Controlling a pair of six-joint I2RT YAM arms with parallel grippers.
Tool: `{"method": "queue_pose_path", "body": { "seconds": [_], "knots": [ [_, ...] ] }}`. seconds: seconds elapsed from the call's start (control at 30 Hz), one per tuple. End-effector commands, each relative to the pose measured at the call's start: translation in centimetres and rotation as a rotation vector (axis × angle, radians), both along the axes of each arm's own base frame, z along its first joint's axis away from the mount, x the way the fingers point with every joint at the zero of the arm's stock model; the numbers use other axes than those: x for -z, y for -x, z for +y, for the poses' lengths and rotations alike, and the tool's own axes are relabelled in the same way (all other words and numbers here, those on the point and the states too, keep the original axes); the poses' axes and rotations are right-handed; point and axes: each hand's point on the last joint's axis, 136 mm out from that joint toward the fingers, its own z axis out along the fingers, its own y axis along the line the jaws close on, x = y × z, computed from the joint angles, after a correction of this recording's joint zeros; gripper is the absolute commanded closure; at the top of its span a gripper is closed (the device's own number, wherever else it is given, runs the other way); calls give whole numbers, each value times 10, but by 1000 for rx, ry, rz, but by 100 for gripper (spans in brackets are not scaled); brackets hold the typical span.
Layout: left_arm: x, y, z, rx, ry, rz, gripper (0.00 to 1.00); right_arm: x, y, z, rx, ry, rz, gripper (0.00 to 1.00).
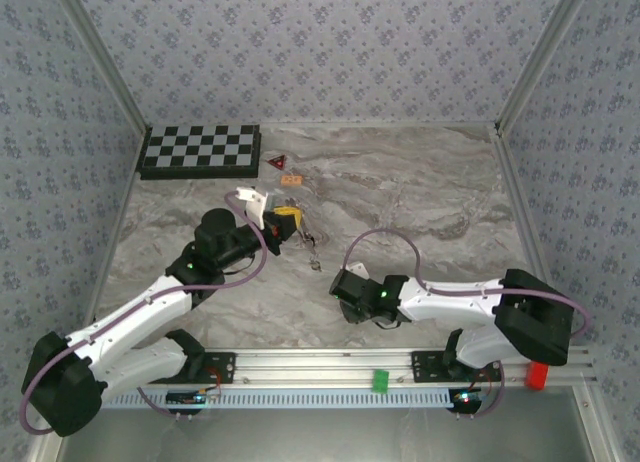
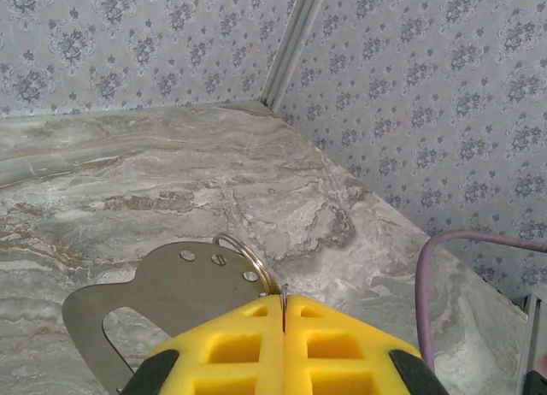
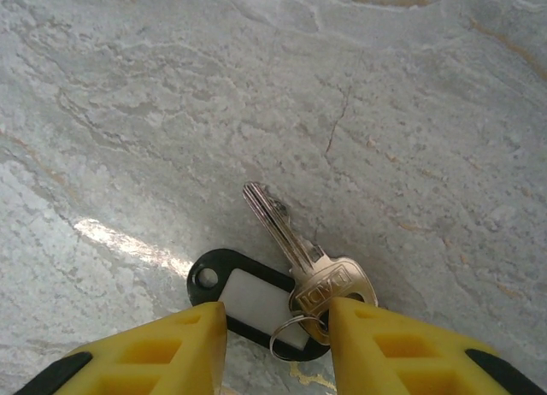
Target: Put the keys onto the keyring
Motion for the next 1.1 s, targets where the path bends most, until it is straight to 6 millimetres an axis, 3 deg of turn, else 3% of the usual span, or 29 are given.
{"method": "queue_pose_path", "body": {
  "seconds": [0.0,0.3,0.8,1.07],
  "knots": [
    [-19,3,0,3,45,-45,100,4,4,-6,24,42,29,64],
    [-18,3,-1,6,45,-44,100,10,8,-12,32,68,49,64],
    [-18,3,-2,12,44,-43,100,-9,5,-13,36,33,27,64],
    [-17,3,-3,15,45,-40,100,-8,9,-23,102,-44,57,64]
  ]
}}
